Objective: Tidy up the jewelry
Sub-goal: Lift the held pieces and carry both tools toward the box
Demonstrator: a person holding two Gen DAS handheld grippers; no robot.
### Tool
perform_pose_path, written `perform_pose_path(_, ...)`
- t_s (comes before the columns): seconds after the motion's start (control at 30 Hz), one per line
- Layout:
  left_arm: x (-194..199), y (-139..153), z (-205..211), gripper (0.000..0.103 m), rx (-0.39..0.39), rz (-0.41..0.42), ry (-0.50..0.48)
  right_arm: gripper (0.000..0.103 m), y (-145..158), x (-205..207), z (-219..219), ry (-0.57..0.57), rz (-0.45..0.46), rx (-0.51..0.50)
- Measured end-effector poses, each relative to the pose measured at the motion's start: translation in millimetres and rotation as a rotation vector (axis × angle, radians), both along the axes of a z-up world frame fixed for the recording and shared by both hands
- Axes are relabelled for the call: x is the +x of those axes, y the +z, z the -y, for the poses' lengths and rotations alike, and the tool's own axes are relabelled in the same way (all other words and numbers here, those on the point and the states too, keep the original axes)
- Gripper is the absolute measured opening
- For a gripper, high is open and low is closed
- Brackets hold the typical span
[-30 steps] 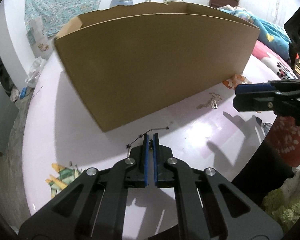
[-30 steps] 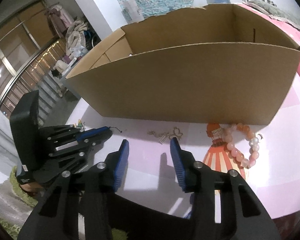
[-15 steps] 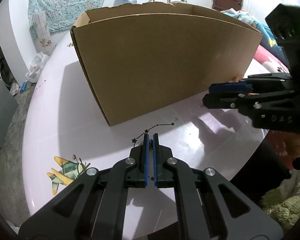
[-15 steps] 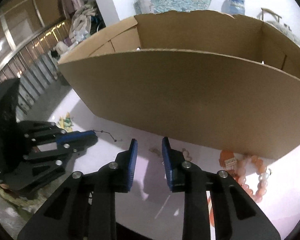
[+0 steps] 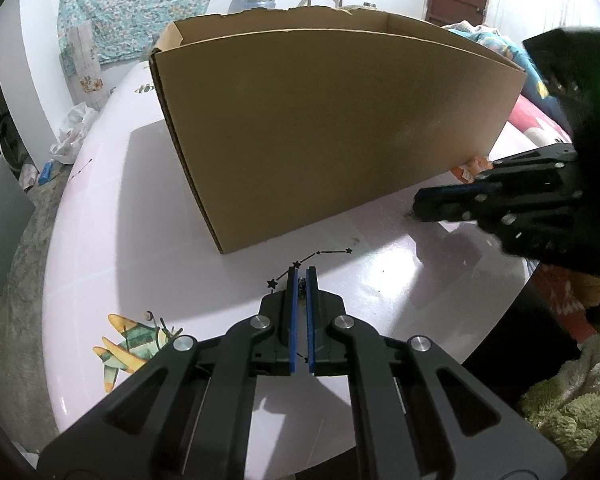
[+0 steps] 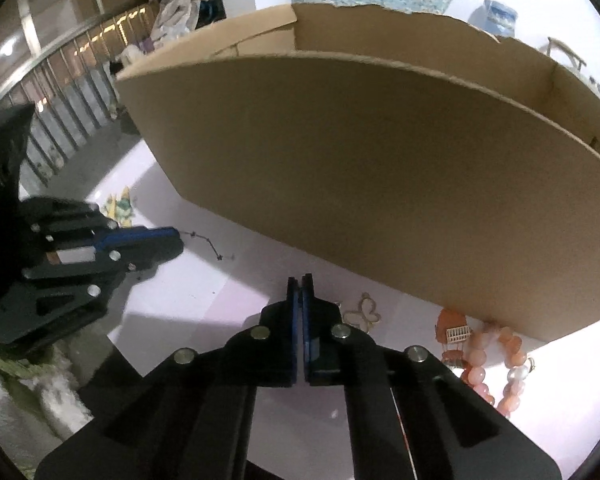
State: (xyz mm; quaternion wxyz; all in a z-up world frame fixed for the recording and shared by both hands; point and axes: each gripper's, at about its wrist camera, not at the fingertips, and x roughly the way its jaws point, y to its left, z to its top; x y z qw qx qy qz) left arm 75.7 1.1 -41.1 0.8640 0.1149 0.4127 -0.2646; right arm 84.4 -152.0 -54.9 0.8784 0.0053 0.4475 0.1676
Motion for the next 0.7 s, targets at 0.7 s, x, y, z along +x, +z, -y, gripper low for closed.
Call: perform_pose_path(0.7,-0.6,0.0,-3.5,0.003,-0.022,0.000,0.007,0.026,10.2,0.4,-9.7,0.025,0.001,0.021)
